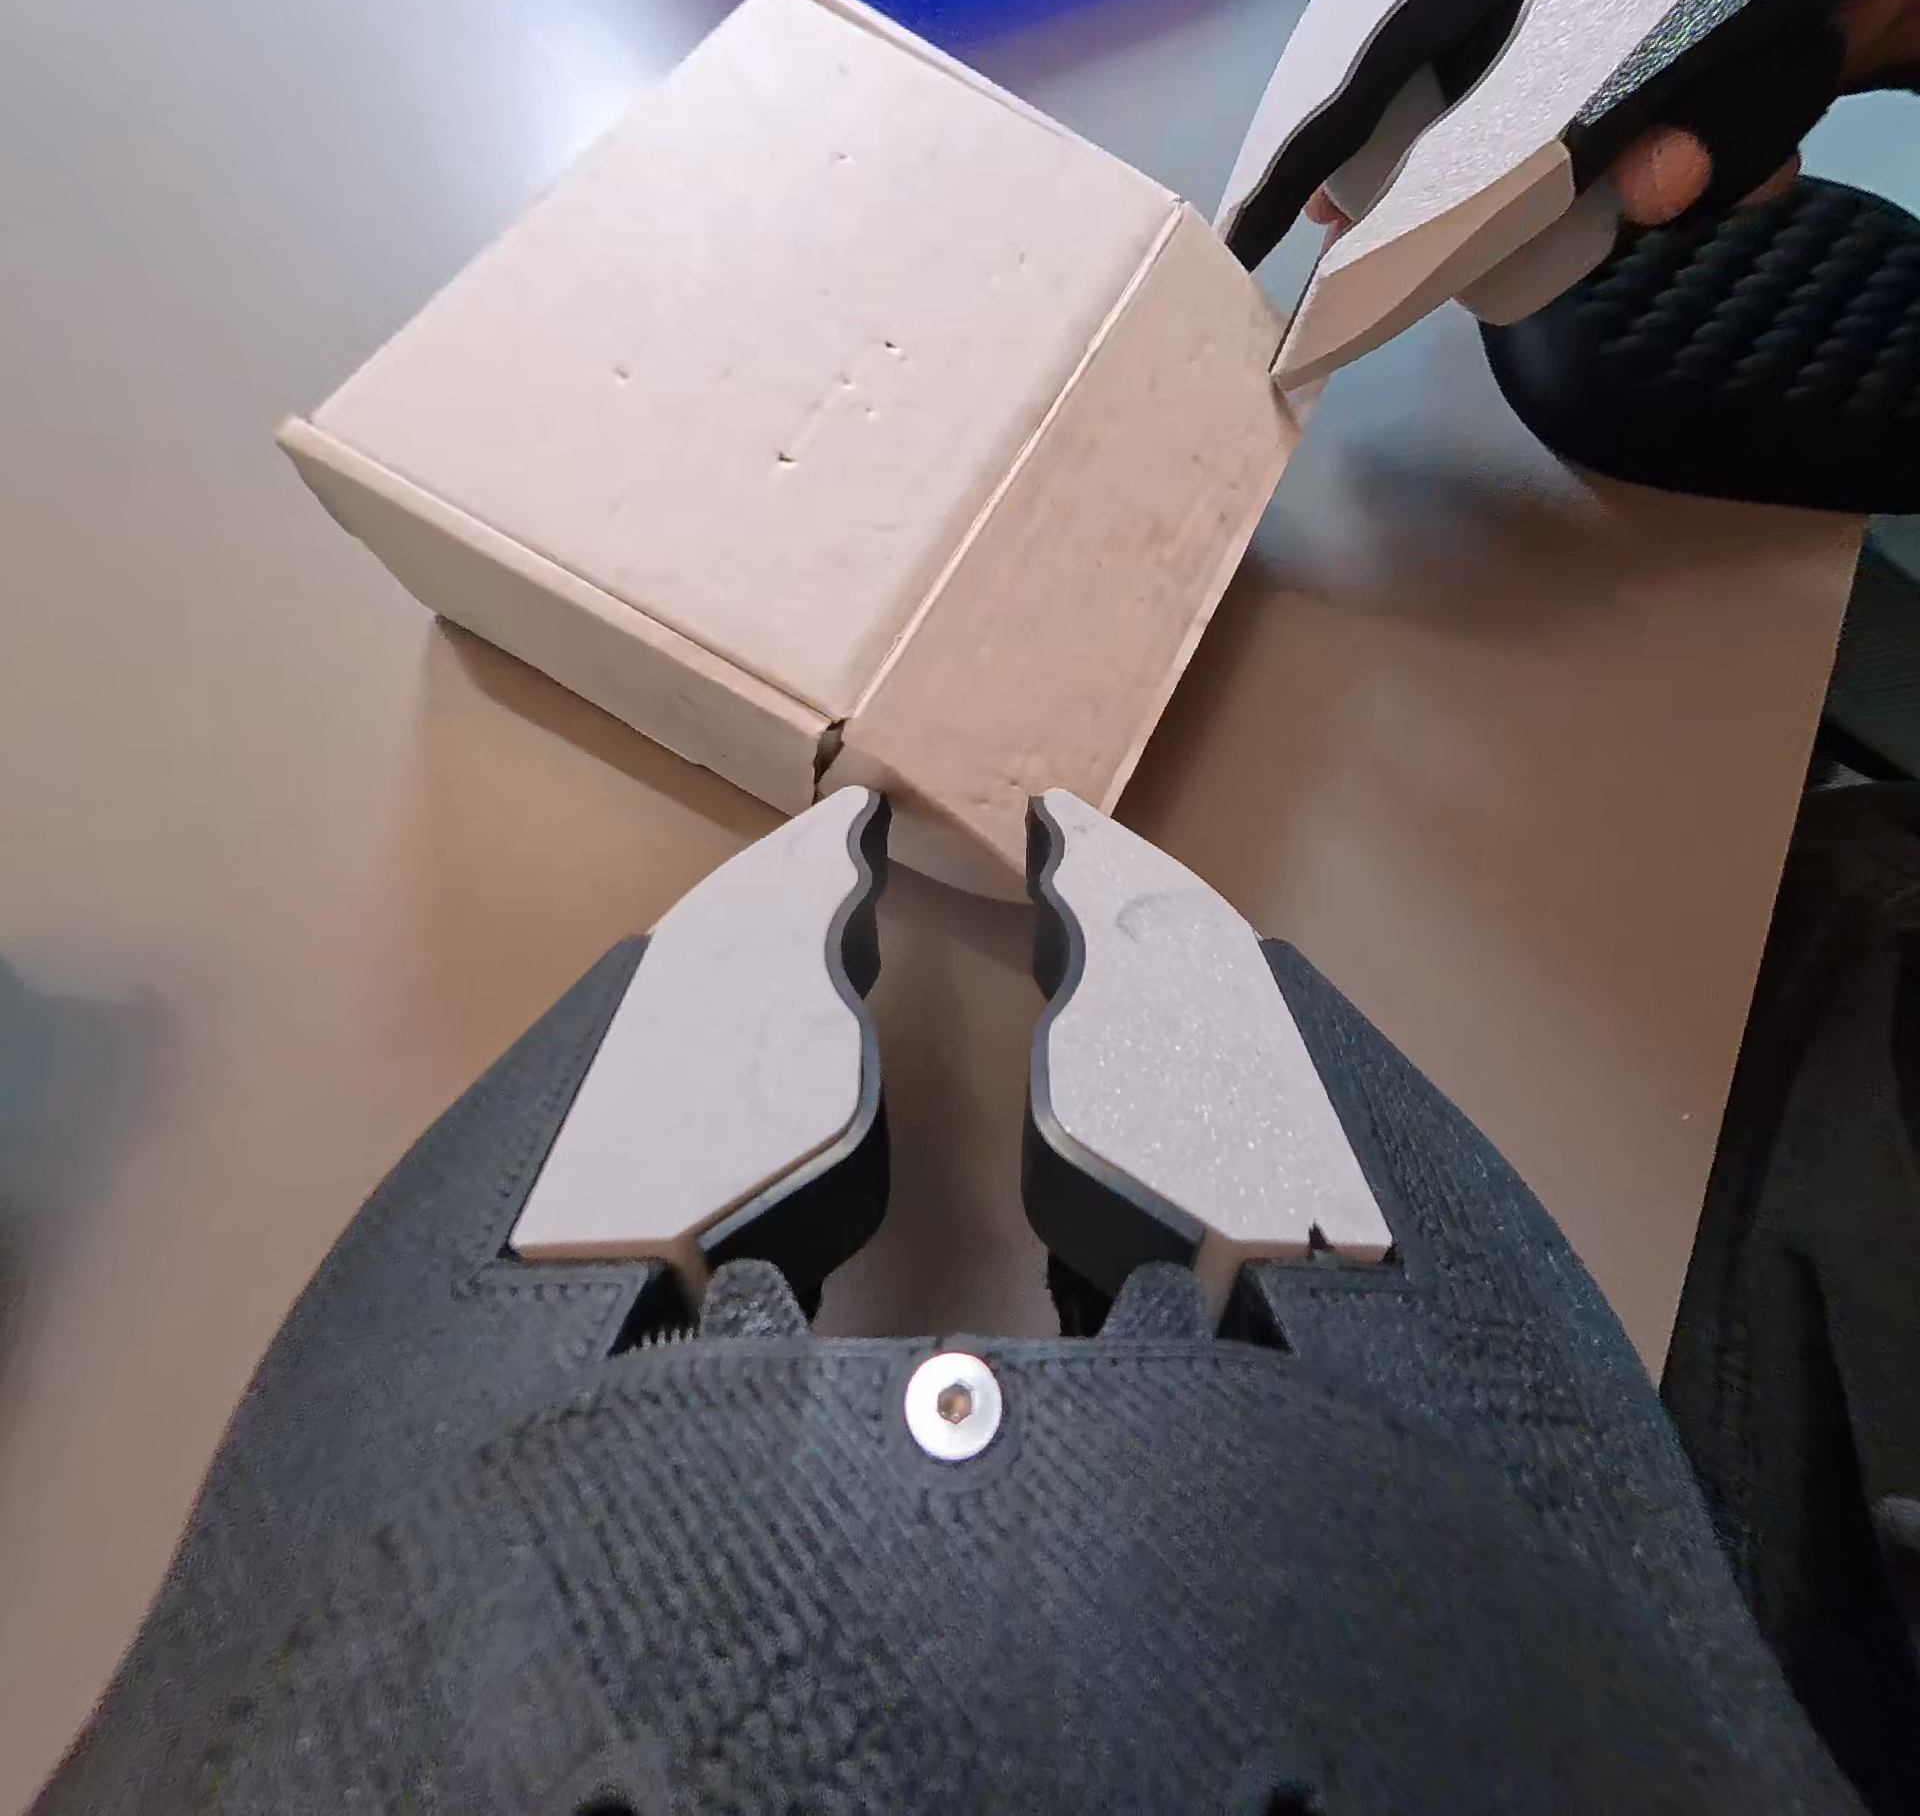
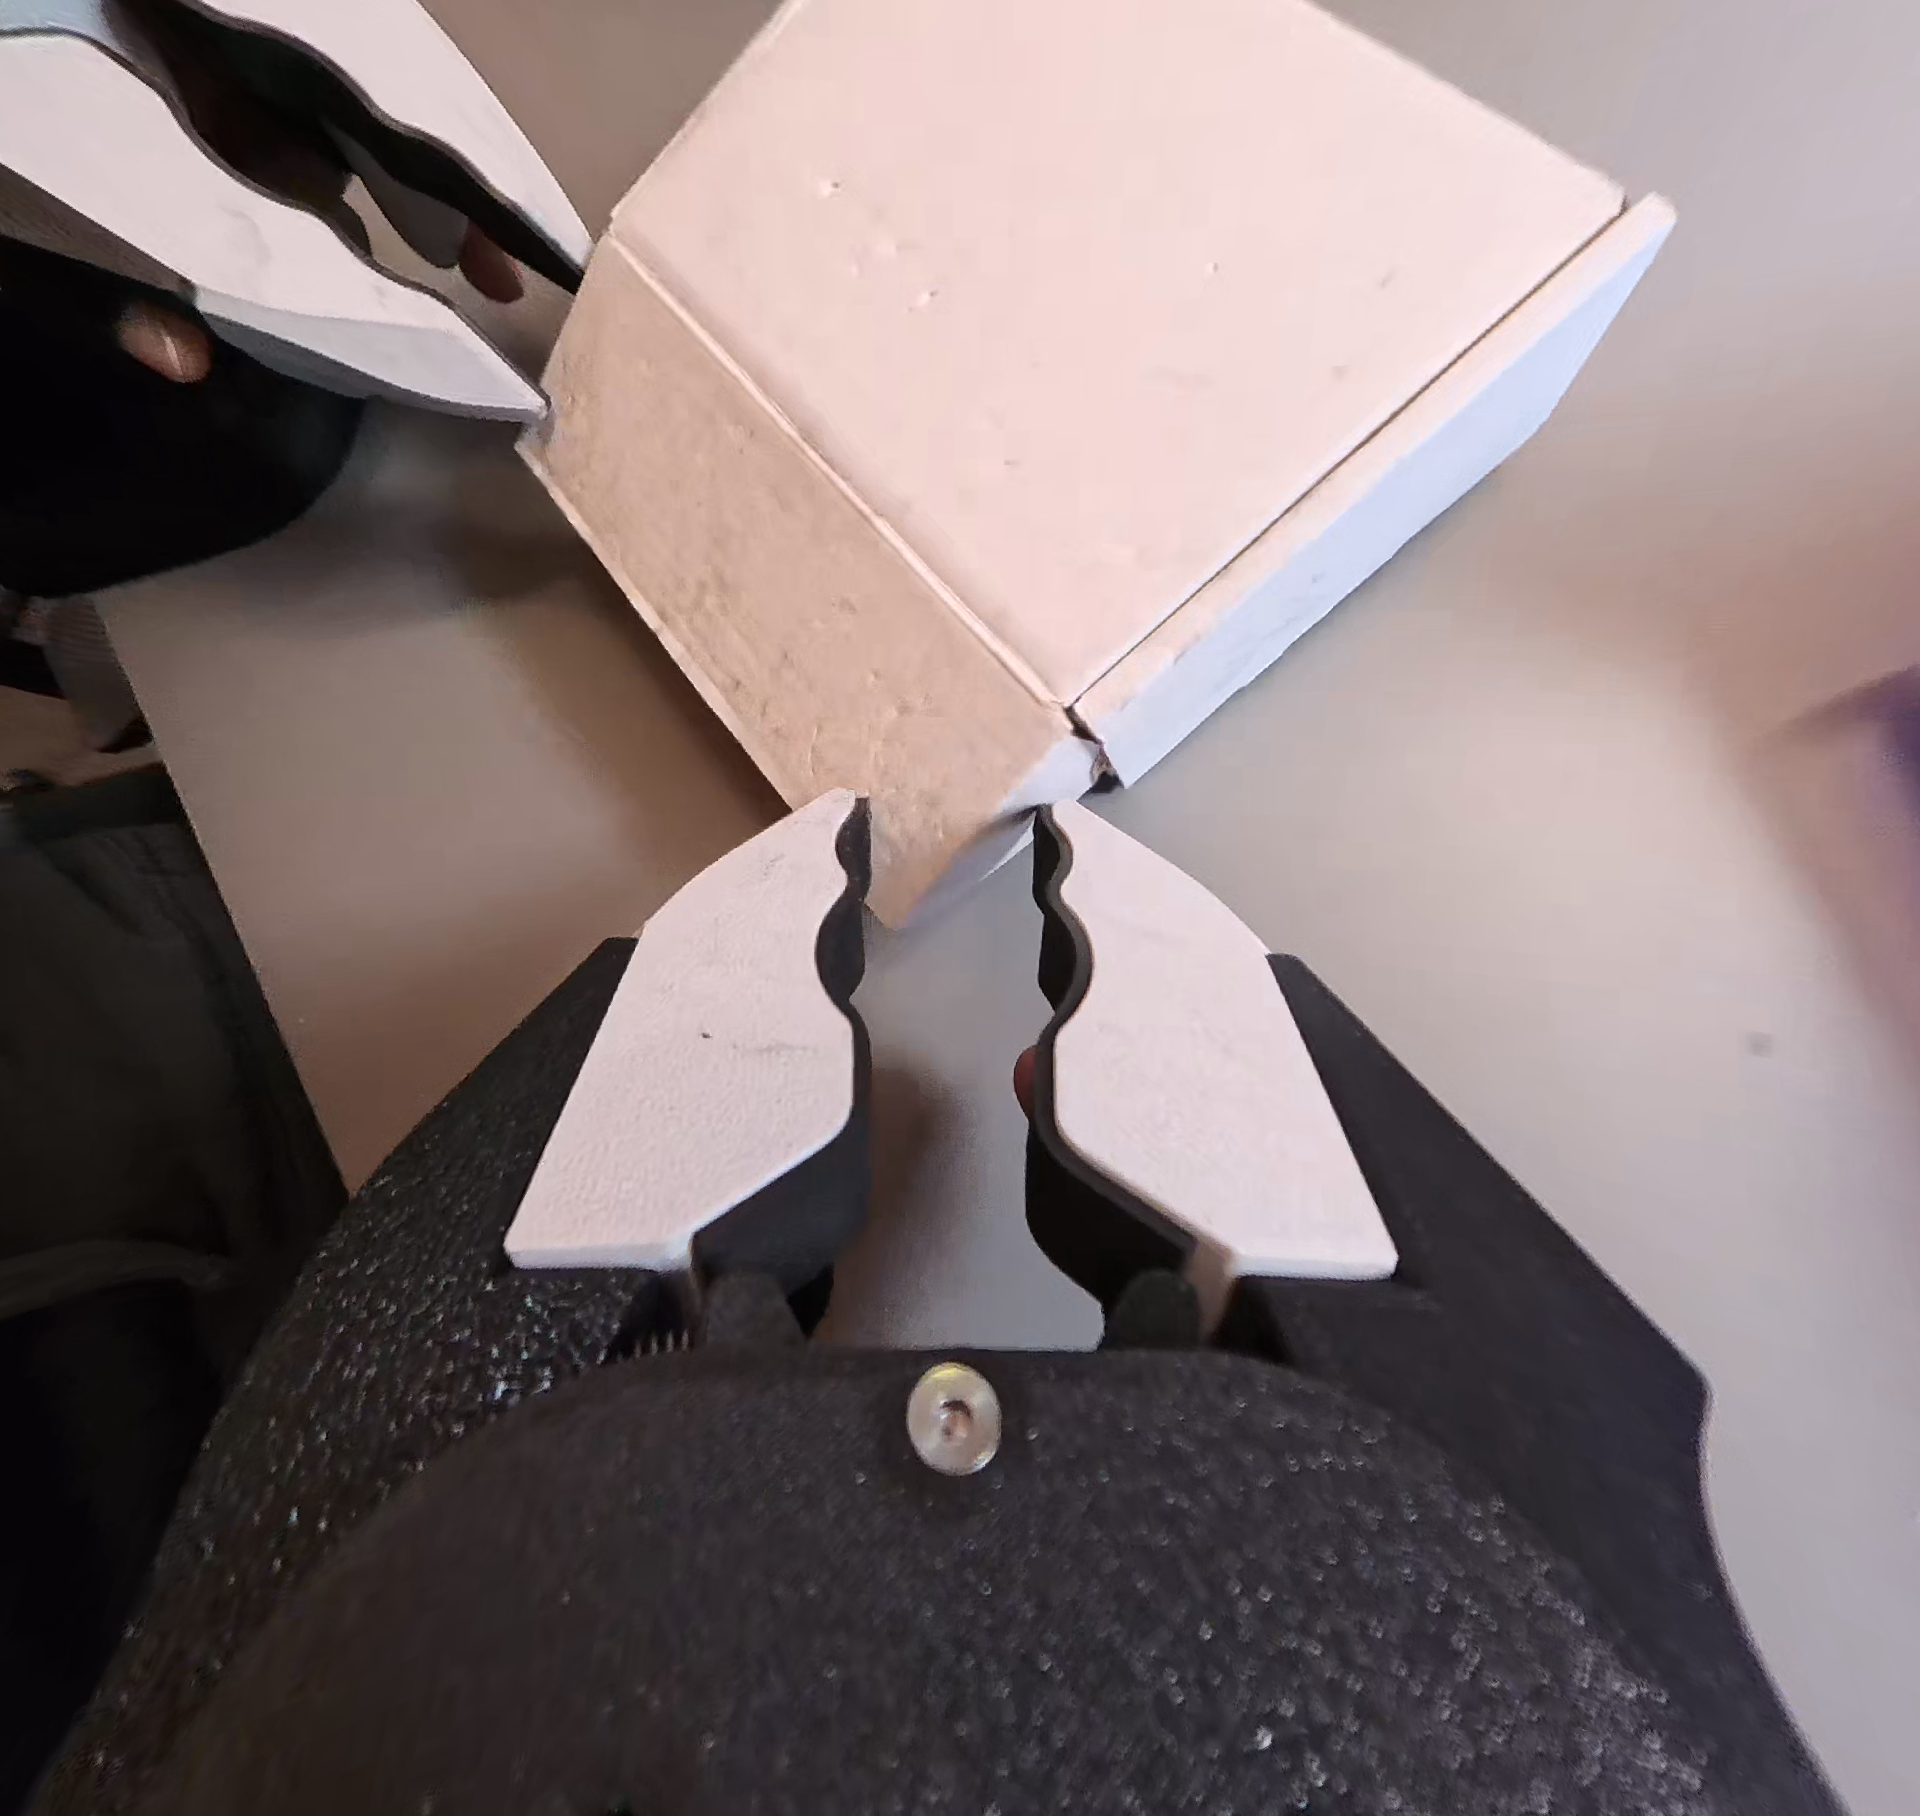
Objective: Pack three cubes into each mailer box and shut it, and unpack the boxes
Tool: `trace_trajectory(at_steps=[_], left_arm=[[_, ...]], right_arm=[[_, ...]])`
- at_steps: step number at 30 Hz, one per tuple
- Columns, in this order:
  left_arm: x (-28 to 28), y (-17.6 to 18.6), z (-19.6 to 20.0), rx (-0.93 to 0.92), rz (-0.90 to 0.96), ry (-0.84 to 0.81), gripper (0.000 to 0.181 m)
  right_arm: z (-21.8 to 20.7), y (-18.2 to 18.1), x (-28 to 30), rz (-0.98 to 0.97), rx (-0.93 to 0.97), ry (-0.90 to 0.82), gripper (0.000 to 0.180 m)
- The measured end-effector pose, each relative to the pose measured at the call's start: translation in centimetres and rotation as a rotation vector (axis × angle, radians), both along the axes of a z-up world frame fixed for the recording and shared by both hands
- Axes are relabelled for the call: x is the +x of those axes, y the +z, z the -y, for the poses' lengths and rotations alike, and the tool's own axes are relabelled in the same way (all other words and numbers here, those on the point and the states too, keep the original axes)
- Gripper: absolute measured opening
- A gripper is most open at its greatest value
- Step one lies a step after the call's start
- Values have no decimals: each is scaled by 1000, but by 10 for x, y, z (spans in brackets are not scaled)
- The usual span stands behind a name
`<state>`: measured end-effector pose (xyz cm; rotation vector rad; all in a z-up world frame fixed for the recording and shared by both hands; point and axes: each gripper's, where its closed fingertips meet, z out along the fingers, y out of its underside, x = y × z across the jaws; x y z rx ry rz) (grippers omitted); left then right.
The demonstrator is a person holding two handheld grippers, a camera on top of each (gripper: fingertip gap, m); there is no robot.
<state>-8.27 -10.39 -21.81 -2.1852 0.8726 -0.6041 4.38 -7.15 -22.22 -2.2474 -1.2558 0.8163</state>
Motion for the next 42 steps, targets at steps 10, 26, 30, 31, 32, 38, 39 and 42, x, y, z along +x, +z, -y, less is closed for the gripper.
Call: trace_trajectory(at_steps=[10, 26, 30, 31, 32, 38, 39, 42], left_arm=[[-6, -5, -4, 33, -4, -11, 25], [3, -6, -42, 130, 22, -140, 89], [0, -8, -56, 158, 32, -141, 85], [-1, -9, -57, 169, 32, -143, 84], [-1, -9, -58, 184, 26, -144, 84], [-5, -10, -64, 255, -29, -146, 77], [-6, -10, -65, 263, -33, -142, 75], [-8, -7, -65, 274, -20, -134, 68]], right_arm=[[-2, -3, -2, 35, 250, 86, 30], [-33, -5, -7, -141, 175, 297, 72], [-44, -8, -10, -157, 186, 307, 69], [-45, -8, -10, -156, 188, 303, 66], [-46, -8, -11, -153, 209, 302, 65], [-51, -11, -13, -100, 348, 299, 61], [-51, -11, -13, -88, 368, 298, 61], [-51, -11, -13, -66, 415, 297, 60]])
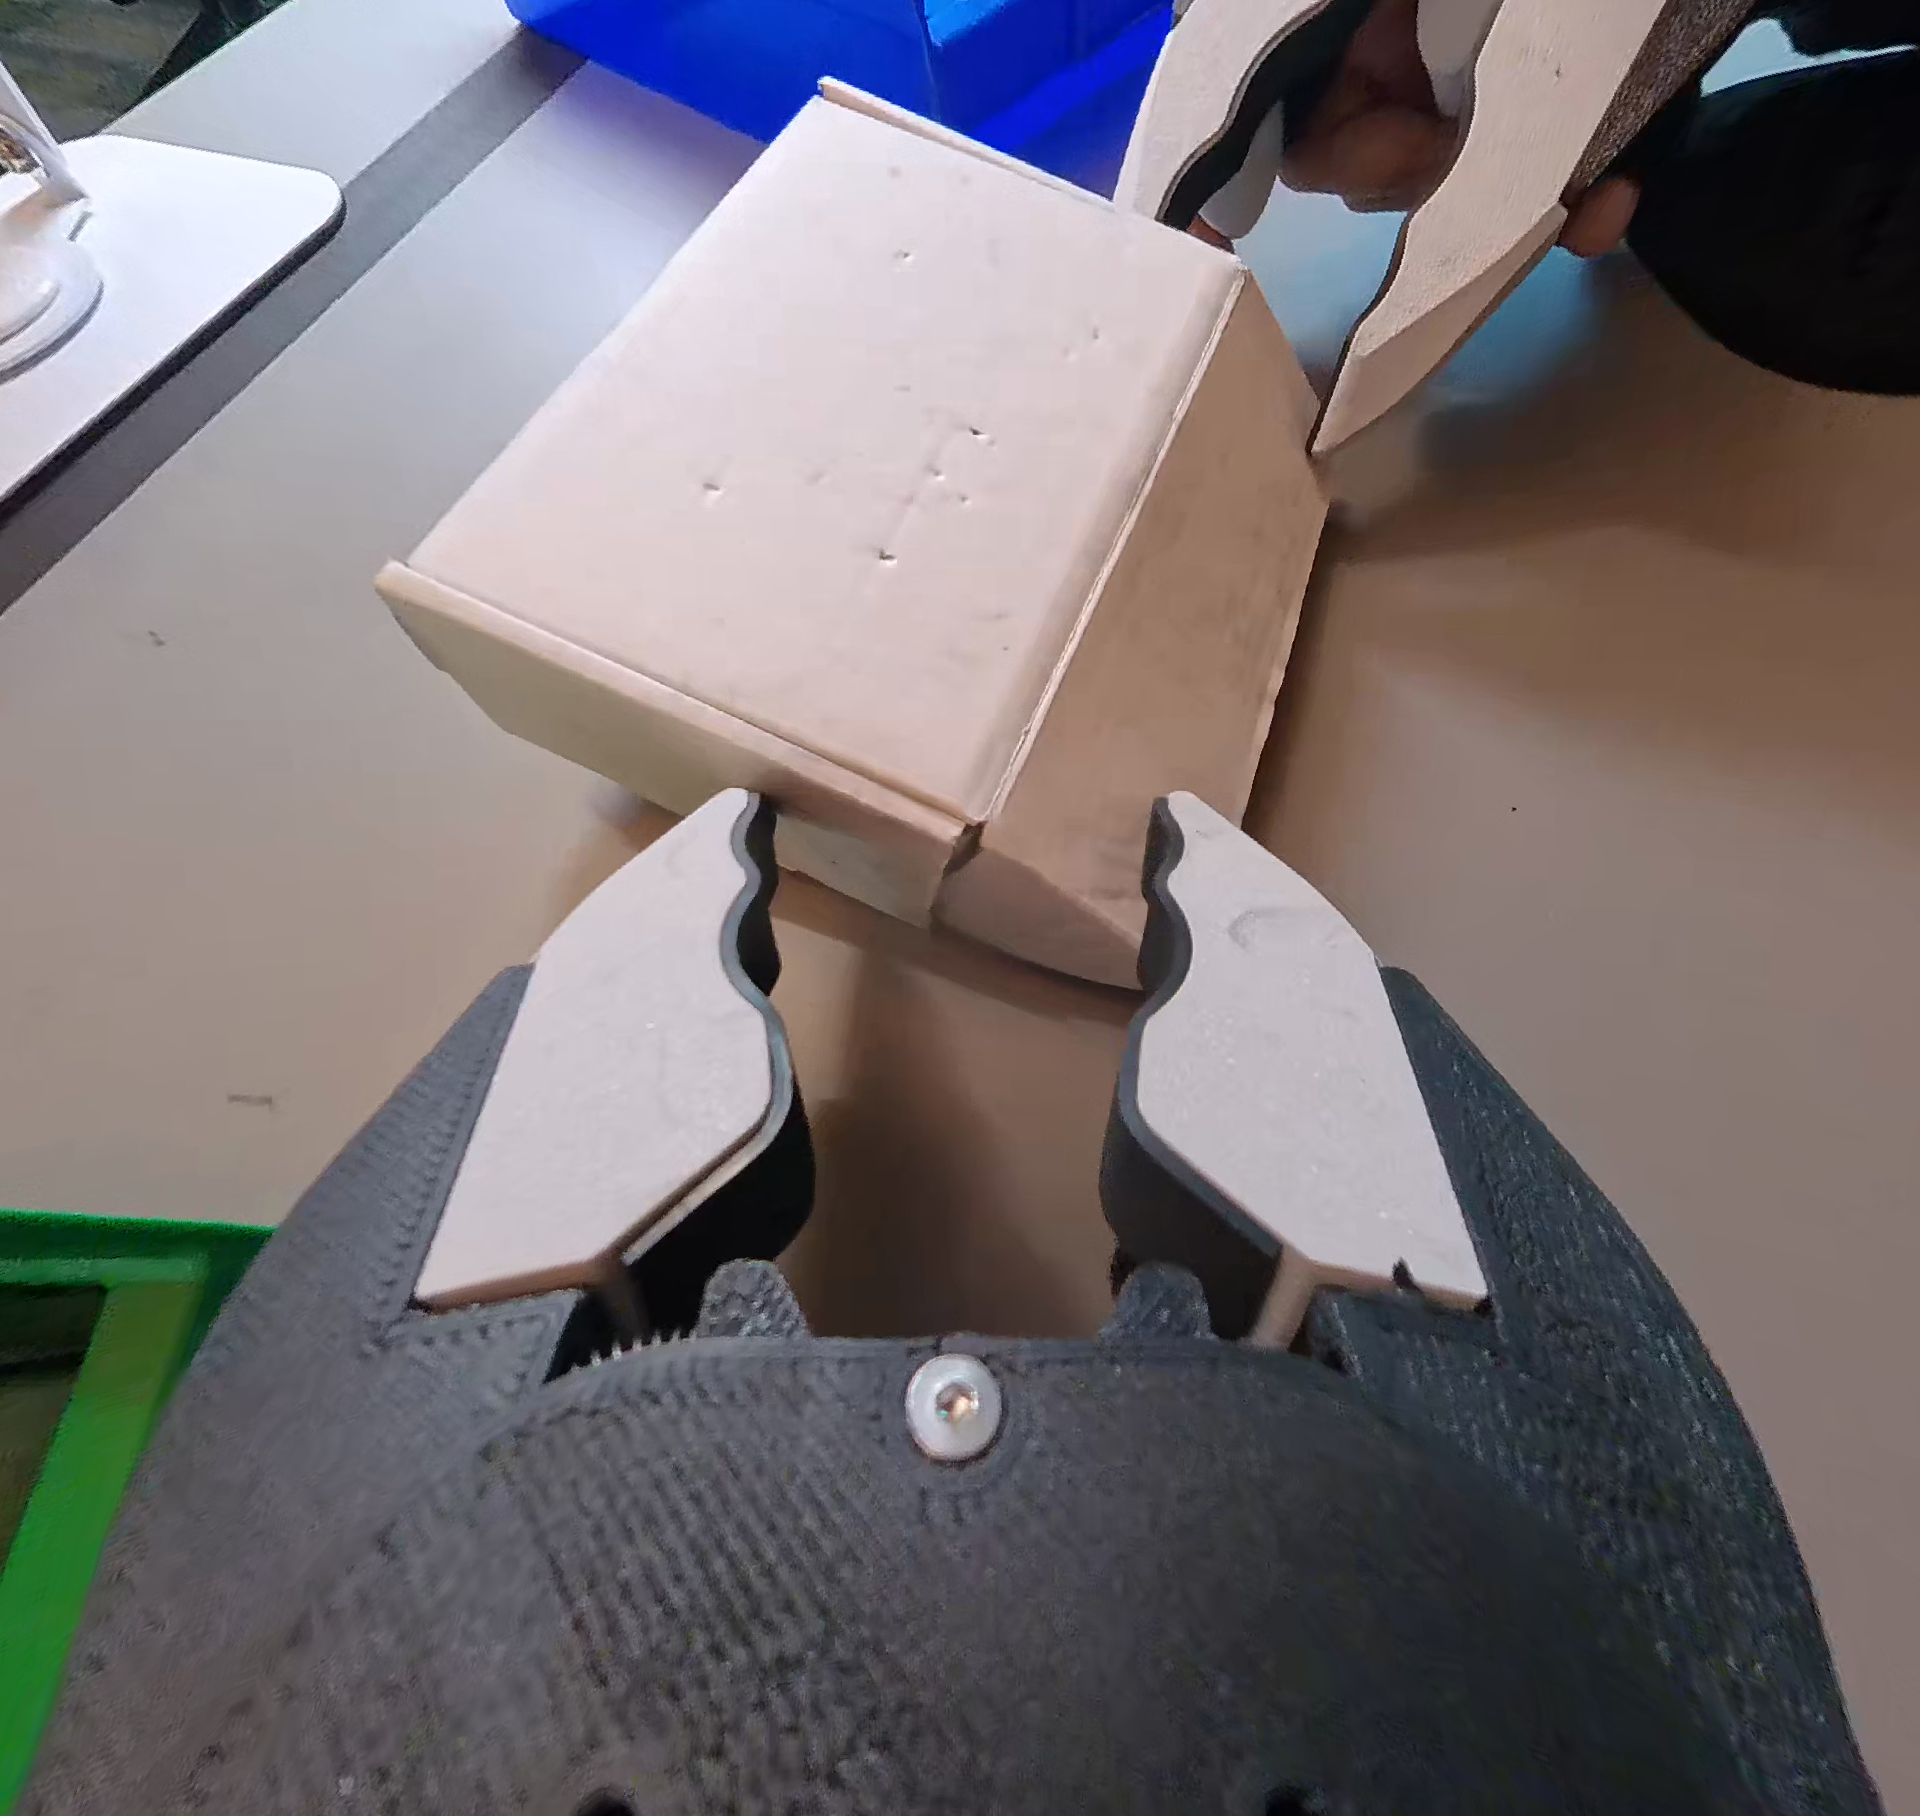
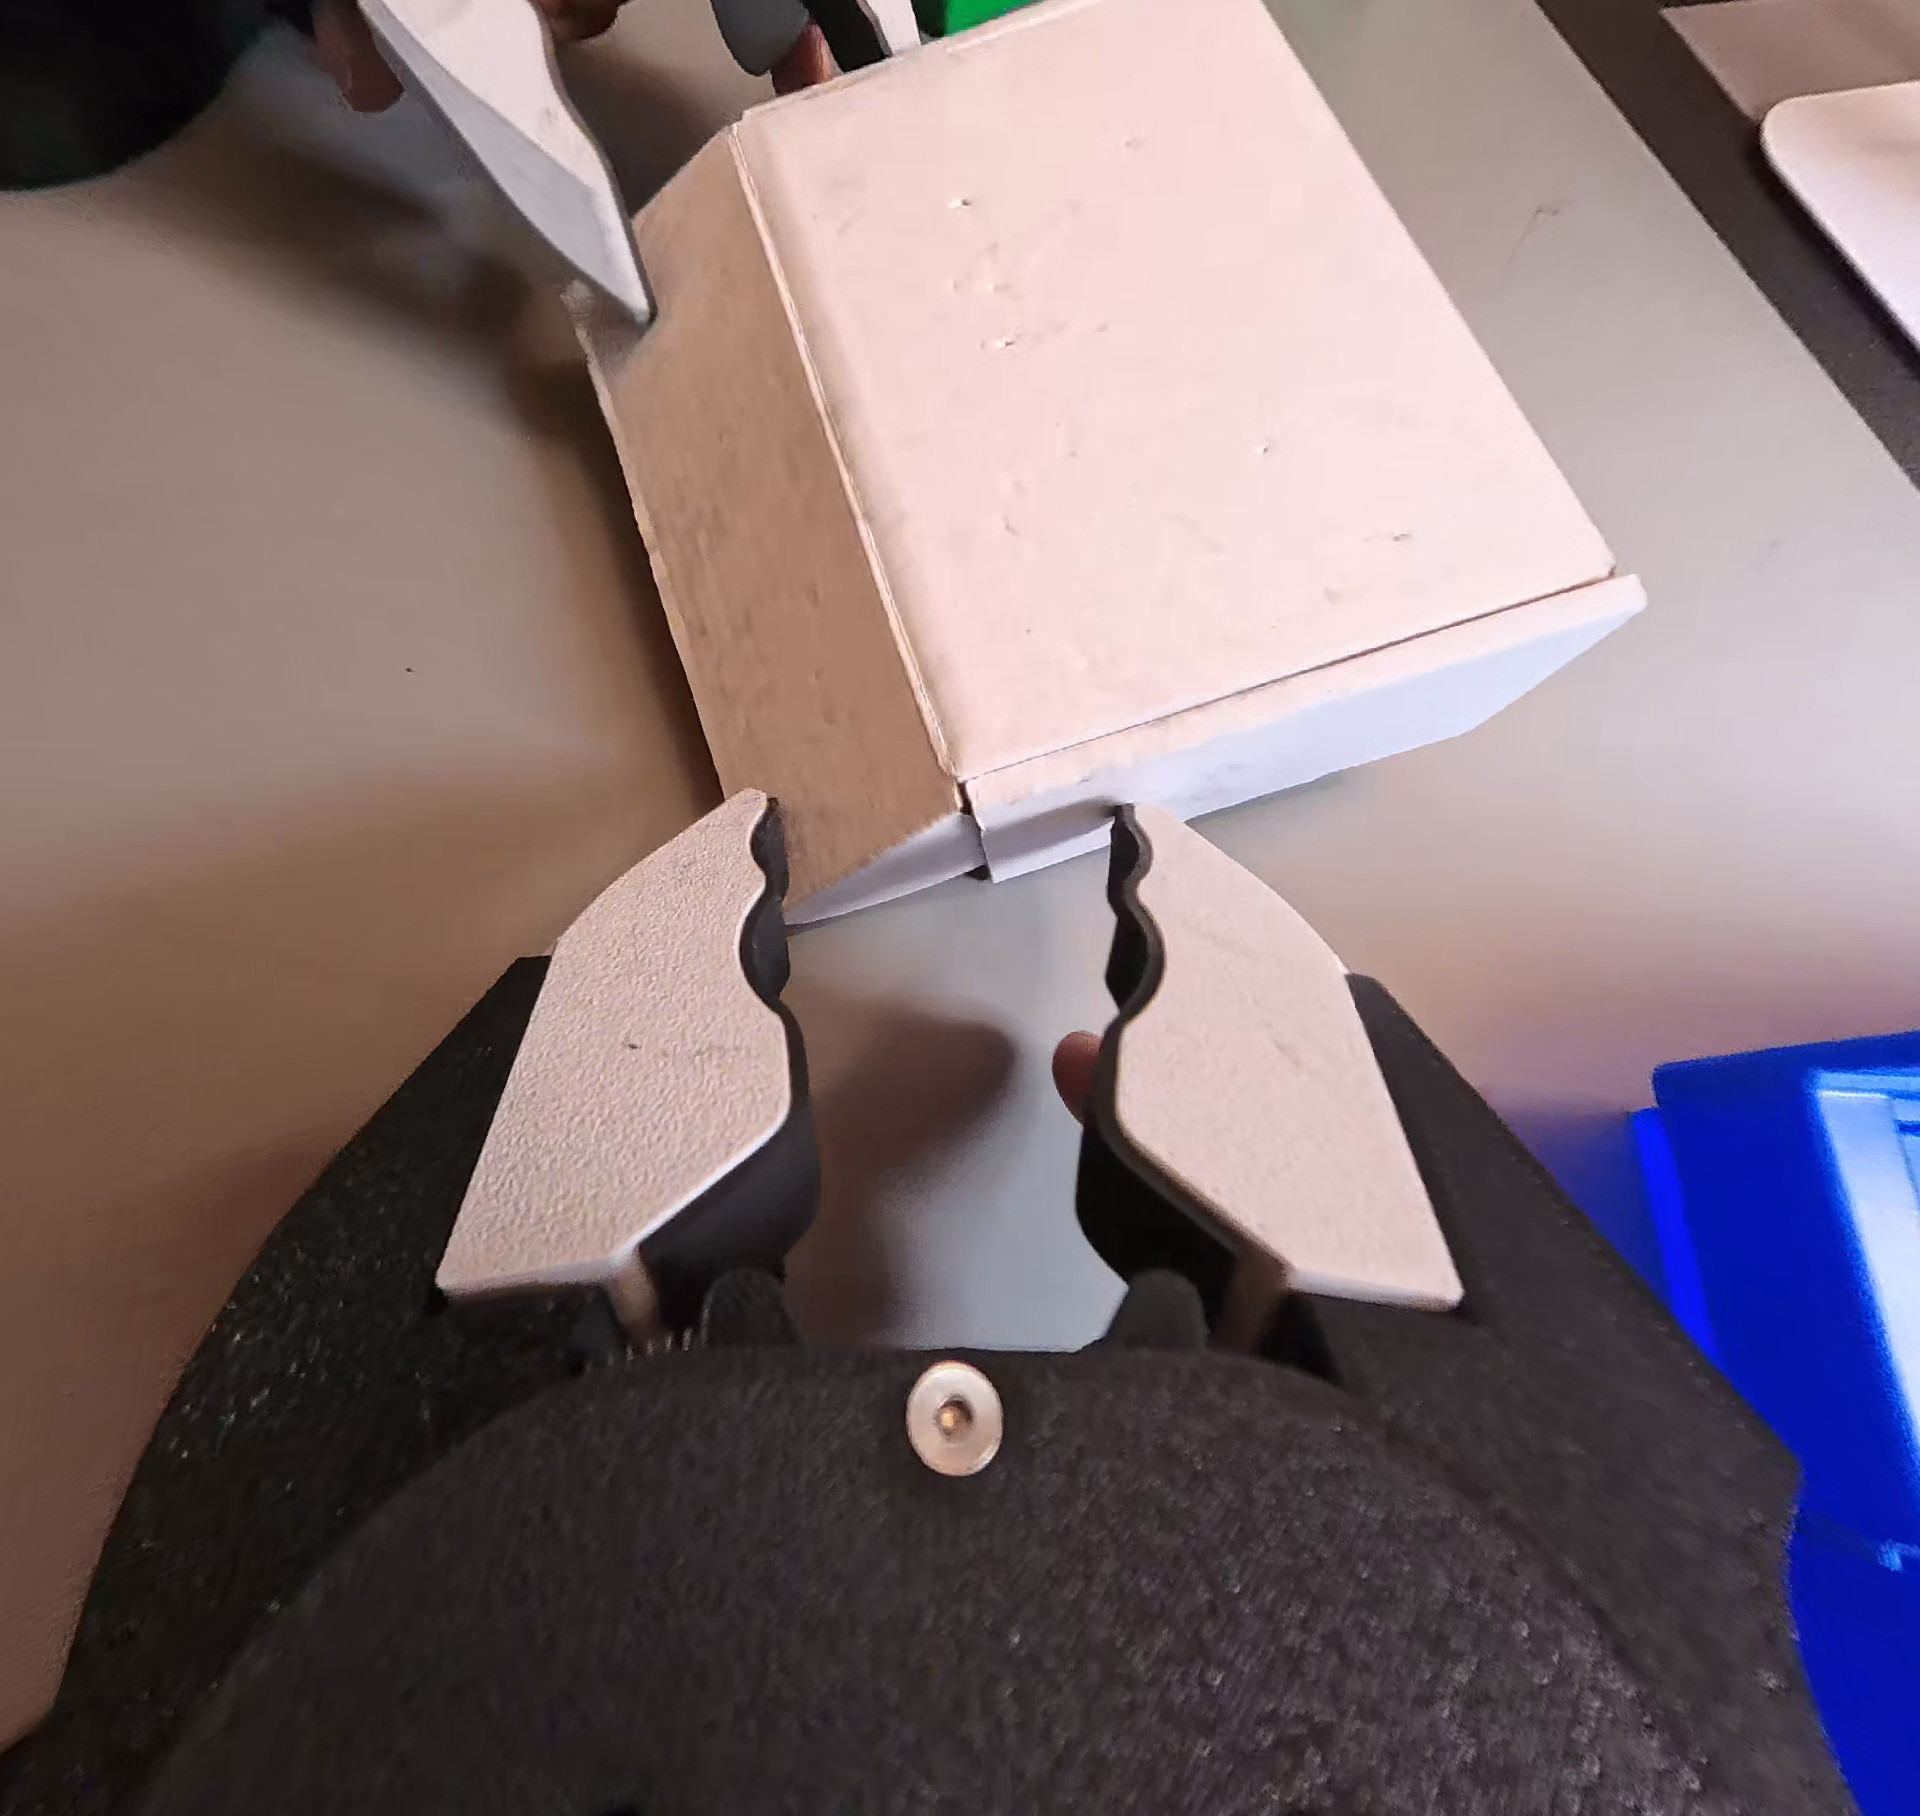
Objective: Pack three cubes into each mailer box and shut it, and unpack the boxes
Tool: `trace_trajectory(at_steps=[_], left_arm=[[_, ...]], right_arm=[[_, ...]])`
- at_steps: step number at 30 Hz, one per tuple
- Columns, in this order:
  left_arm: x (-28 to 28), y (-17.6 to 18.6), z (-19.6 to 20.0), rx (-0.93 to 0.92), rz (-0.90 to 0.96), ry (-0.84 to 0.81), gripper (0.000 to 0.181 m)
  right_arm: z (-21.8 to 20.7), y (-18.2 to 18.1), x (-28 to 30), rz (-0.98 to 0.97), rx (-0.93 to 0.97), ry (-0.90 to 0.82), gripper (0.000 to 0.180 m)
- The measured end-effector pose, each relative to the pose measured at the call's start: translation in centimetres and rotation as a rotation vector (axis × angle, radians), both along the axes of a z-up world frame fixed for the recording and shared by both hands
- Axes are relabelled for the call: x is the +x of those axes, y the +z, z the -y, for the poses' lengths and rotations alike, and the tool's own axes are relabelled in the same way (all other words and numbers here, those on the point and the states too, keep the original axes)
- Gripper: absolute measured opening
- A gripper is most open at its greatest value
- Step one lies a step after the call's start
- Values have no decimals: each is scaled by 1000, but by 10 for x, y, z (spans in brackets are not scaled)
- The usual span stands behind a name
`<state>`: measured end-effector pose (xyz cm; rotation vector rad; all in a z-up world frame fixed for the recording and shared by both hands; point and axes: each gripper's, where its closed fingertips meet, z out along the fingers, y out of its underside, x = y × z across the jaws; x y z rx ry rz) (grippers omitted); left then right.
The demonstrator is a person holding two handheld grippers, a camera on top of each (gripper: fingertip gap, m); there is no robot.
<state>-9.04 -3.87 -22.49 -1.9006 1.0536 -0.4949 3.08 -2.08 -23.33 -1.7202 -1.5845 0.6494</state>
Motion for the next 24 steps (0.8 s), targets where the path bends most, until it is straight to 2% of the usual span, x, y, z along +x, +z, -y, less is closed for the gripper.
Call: trace_trajectory(at_steps=[7, 14, 19, 24], left_arm=[[-3, 2, 1, 1, -10, 1, 65], [-12, 4, 2, -26, 29, -18, 67], [-14, 5, 2, -60, 97, -39, 76], [-16, 3, 4, -104, 110, -104, 75]], right_arm=[[3, 3, -1, -9, -33, -50, 55], [23, 1, -10, 23, -38, -7, 78], [23, -2, -14, 10, -29, -5, 77], [23, 3, -12, -49, -111, 10, 72]])
